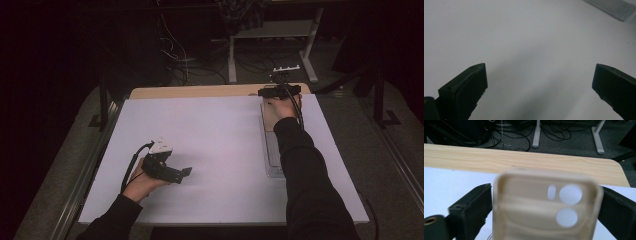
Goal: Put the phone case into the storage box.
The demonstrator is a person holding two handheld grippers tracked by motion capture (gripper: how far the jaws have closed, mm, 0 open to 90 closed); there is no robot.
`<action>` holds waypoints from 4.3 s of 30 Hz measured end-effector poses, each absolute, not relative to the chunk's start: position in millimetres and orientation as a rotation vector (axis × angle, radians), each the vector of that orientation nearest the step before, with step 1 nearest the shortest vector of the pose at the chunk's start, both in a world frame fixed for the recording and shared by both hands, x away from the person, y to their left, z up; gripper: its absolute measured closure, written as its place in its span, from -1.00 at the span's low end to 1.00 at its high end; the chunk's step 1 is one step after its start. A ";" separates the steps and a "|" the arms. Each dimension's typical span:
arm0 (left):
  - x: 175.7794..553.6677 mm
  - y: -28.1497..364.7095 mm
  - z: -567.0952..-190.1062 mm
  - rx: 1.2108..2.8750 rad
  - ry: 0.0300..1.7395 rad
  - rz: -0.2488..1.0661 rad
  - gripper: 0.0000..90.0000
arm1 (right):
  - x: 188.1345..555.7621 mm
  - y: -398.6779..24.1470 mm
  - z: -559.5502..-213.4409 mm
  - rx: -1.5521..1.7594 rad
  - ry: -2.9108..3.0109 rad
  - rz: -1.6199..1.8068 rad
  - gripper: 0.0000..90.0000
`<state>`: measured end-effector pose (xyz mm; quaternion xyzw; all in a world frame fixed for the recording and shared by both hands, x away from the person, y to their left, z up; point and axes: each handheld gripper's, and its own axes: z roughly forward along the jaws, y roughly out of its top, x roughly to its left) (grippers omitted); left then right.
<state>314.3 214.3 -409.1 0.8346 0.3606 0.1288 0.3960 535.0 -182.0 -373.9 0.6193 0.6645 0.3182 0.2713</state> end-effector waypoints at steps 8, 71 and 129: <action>314.0 213.5 -408.2 2.114 0.916 0.328 -1.00 | 532.4 -183.8 -370.7 1.664 1.806 0.870 -0.97; 316.9 245.4 -411.3 2.139 0.759 0.238 -1.00 | 461.8 -191.8 -338.8 1.356 2.104 1.126 -1.00; 316.5 243.5 -412.6 2.172 0.726 0.219 -1.00 | 352.3 -191.1 -359.3 1.099 2.328 1.330 -1.00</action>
